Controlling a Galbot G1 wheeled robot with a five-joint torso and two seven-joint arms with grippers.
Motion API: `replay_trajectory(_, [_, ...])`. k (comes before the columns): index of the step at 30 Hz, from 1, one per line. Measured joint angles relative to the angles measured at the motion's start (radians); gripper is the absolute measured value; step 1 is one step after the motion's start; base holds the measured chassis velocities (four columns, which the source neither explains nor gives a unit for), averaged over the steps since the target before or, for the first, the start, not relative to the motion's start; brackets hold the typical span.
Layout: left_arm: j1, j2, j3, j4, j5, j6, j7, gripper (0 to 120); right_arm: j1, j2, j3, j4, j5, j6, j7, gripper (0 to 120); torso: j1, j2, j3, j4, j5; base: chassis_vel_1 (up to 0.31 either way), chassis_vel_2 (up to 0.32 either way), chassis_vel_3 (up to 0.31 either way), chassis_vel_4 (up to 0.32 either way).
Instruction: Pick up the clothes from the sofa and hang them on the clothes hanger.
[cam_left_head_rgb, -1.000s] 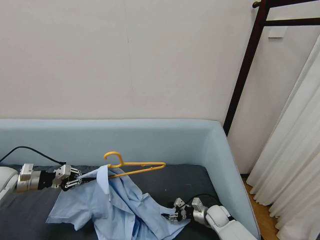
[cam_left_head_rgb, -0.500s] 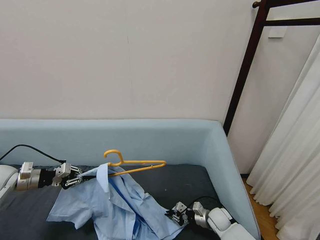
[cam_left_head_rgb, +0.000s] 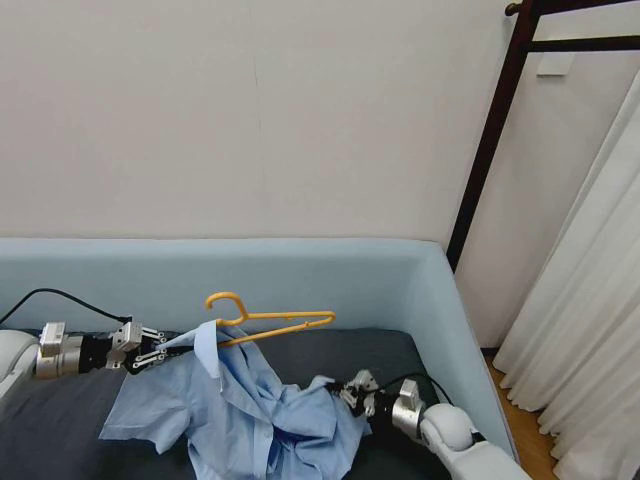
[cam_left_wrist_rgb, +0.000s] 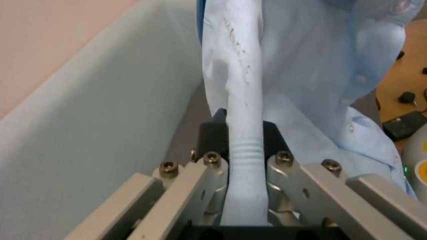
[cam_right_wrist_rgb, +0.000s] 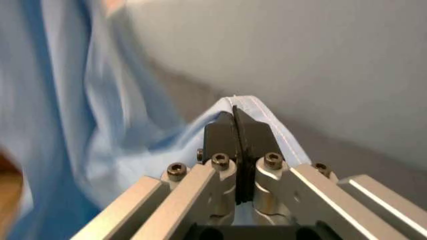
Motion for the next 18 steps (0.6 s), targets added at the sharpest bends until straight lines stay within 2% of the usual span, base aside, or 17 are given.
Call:
replay_trajectory(4, [-0.003, 0.007, 0.003, 0.008, -0.08, -0.024, 0.006, 4, -0.017, -0.034, 0.022, 0.146, 0.23, -0.032, 0.246, 0, 0.0, 0.0, 0.0, 0.0001, 0.0, 0.0, 0.0, 0.0, 0.0])
replay_trajectory(7, [-0.003, 0.013, 0.006, 0.009, -0.118, -0.03, 0.016, 4, -0.02, -0.039, 0.031, 0.18, 0.293, -0.014, 0.309, 0, 0.0, 0.0, 0.0, 0.0002, 0.0002, 0.0, 0.0, 0.0, 0.0])
replay_trajectory(15, [-0.003, 0.026, 0.004, 0.011, -0.138, -0.022, 0.099, 4, -0.038, -0.05, 0.066, 0.276, 0.456, 0.087, 0.322, 0, 0.0, 0.0, 0.0, 0.0001, 0.0002, 0.0, 0.0, 0.0, 0.0])
replay_trajectory(18, [-0.013, 0.024, 0.003, 0.028, -0.093, -0.011, 0.142, 4, -0.045, -0.056, 0.081, 0.34, 0.53, 0.138, 0.28, 0, 0.0, 0.0, 0.0, 0.0003, 0.0001, 0.0, 0.0, 0.0, 0.0])
